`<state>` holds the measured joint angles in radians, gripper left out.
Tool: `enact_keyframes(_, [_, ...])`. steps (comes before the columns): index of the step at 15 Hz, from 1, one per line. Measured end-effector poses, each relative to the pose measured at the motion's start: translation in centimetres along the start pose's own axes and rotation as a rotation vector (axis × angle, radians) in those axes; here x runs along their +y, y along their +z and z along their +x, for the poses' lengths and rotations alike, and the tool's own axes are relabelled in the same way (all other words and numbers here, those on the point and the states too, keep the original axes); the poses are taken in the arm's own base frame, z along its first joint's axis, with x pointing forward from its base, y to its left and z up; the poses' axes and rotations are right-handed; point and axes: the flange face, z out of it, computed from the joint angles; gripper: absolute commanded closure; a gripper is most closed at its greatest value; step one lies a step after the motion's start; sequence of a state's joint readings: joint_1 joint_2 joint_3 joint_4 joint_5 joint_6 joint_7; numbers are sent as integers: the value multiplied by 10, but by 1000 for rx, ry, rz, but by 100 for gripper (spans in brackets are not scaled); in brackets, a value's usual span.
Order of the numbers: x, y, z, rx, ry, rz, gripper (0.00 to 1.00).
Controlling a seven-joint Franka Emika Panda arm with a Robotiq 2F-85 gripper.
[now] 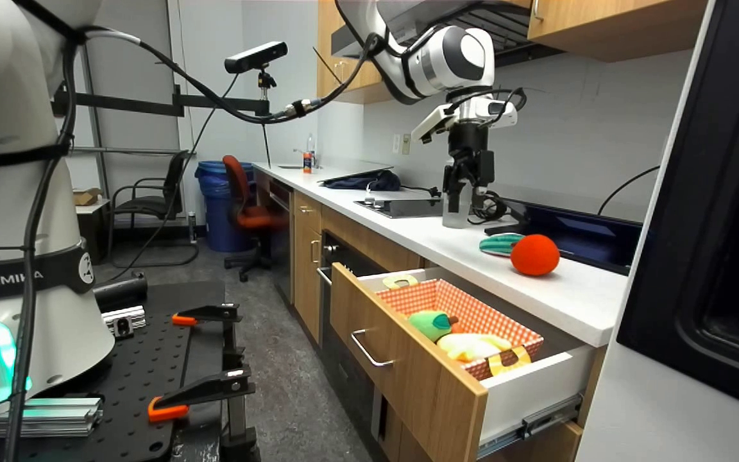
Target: Put the orange plus toy on the counter then close the drawer
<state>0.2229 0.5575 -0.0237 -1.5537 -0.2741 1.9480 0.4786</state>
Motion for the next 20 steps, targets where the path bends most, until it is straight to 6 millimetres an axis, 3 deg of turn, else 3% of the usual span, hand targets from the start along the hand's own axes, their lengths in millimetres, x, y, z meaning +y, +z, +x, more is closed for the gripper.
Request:
enact_keyframes(5, [2, 1, -36, -48, -19, 4, 0])
enact_keyframes(12, [8, 18, -93, -118, -36, 14, 0])
enact_keyframes(13, [8, 21, -100, -122, -39, 17, 4])
enact_keyframes(15, [8, 29, -114, -132, -41, 25, 23])
enact_keyframes(16, [7, 33, -120, -136, -40, 30, 25])
enact_keyframes(17, [7, 37, -125, -139, -42, 32, 40])
enact_keyframes(20, [8, 49, -139, -145, -48, 33, 63])
